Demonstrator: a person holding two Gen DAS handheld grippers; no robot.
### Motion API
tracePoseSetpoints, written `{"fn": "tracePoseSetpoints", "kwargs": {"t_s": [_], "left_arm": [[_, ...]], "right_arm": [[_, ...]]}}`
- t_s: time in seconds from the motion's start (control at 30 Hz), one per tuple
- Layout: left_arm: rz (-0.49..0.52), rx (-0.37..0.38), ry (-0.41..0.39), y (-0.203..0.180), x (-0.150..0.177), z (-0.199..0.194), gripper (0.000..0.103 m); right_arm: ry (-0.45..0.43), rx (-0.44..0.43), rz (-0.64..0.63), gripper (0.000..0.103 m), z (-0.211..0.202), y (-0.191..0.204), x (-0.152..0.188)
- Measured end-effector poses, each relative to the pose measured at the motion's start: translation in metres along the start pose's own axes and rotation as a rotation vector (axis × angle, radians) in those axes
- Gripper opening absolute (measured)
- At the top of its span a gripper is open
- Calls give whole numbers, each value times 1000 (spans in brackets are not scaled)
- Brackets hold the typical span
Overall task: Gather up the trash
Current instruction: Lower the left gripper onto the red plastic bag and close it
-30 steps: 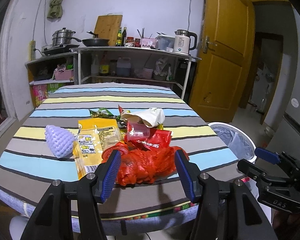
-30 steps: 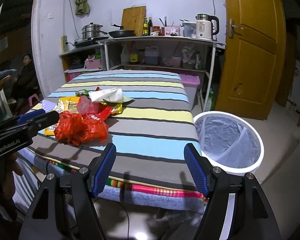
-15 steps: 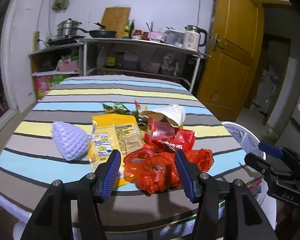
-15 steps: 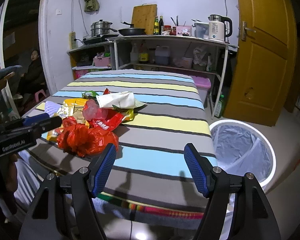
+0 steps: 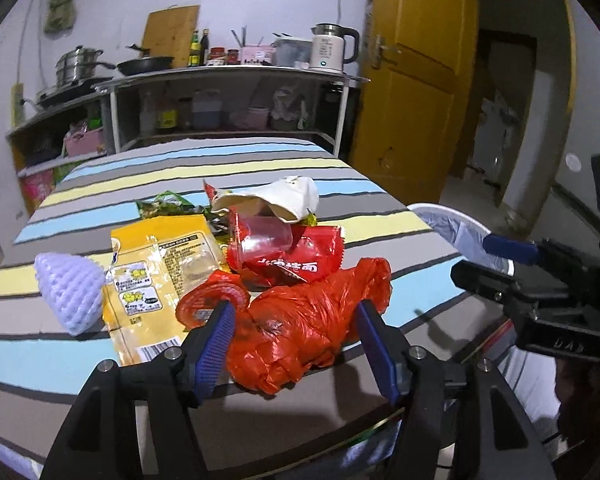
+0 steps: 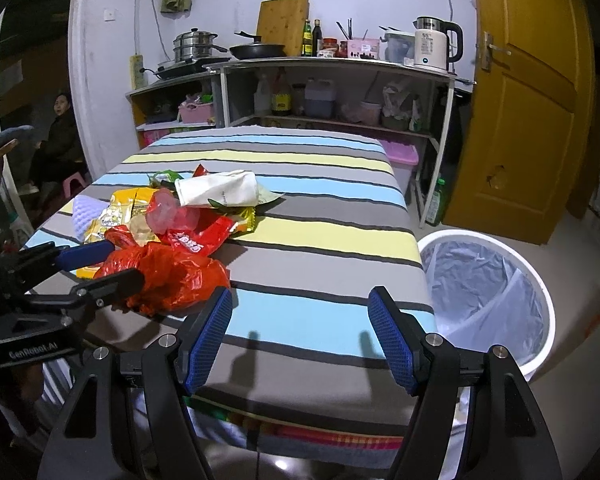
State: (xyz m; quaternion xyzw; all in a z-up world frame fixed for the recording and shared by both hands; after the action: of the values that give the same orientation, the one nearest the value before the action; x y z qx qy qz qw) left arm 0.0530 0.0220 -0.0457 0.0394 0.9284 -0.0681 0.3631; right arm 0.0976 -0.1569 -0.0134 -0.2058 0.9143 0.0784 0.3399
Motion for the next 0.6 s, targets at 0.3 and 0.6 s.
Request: {"fn": "tracePoseSetpoints", "kwargs": {"t_s": [0.3, 0.6], "left_arm": [[71, -29, 4, -9, 1, 7, 54], [51, -28, 0, -4, 0, 1, 49]], "right_arm": [[1, -3, 16, 71, -2, -3, 4], [-9, -3, 25, 71, -8, -5, 8]]}}
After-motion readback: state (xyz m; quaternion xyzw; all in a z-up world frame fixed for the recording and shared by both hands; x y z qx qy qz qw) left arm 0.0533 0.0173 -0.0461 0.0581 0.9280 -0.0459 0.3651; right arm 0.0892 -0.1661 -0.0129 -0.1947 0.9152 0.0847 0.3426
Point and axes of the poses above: each gripper's, at about its wrist camera, not at the fingertips, and z roughly the way its jaws point, y to its left, x to its underside, the point moved 2 cm from there along z, roughly the way its jaws point, and after that the axes turned 10 degrees about y, right-handed, at the moved point
